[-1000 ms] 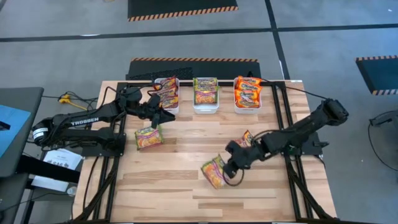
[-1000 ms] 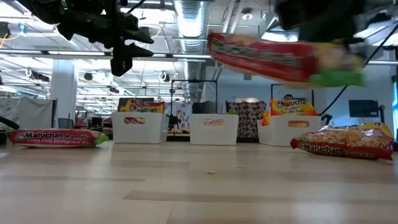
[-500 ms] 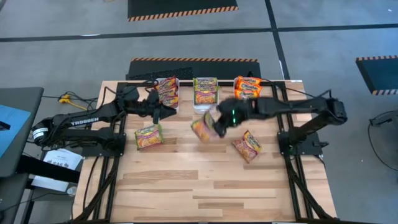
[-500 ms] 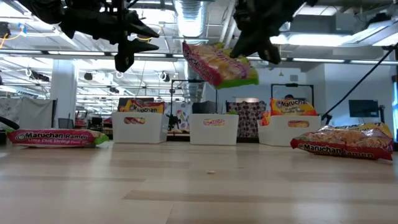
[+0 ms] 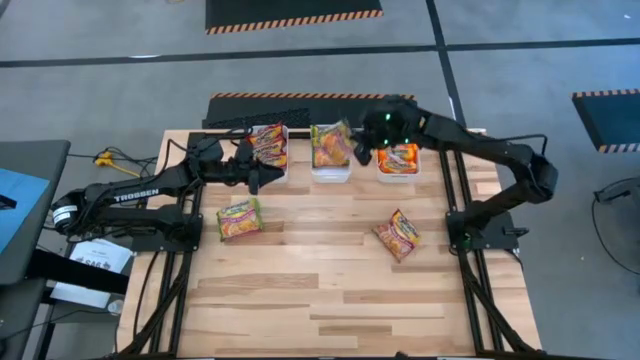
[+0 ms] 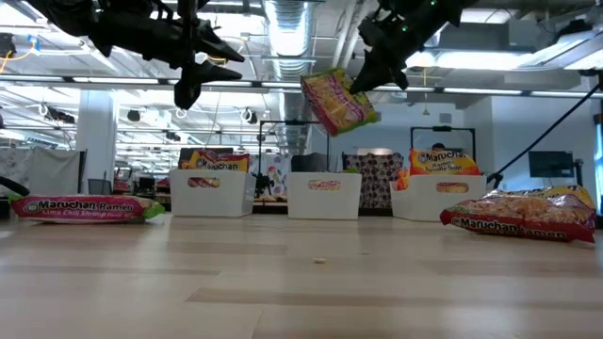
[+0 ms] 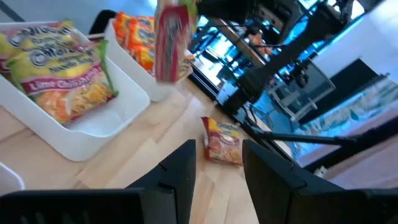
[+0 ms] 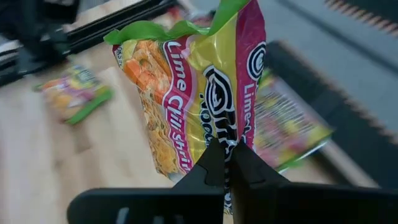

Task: Sort Maruchan noodles
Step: Put the green noodle pack into the middle white bin

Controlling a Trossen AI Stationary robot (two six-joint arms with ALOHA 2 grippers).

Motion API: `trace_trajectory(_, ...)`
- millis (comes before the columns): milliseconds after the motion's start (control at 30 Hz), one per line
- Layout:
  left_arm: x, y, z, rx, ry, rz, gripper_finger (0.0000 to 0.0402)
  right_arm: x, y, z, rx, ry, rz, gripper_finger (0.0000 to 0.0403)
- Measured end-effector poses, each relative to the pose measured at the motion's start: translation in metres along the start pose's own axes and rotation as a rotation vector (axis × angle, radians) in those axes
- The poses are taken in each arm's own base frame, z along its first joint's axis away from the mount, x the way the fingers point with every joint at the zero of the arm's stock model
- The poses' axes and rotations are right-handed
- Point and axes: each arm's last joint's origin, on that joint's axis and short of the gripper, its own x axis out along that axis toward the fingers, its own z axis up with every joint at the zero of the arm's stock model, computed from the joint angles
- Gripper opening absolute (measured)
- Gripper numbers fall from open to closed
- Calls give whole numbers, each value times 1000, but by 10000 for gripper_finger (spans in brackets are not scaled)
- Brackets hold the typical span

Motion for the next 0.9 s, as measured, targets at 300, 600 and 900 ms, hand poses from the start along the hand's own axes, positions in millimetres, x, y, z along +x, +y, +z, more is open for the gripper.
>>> trace_trajectory(300, 0, 1, 1, -18, -38, 49, 116, -19, -38, 33, -146, -158, -115, 10)
trace_trajectory(600, 0, 2, 1, -26, -41, 52, 116, -36, -43, 55, -203, -239, -197, 10)
trace_trajectory(900, 0, 2, 1, 4, -49, 65, 116, -22, -31, 67, -220, -83, -192, 11)
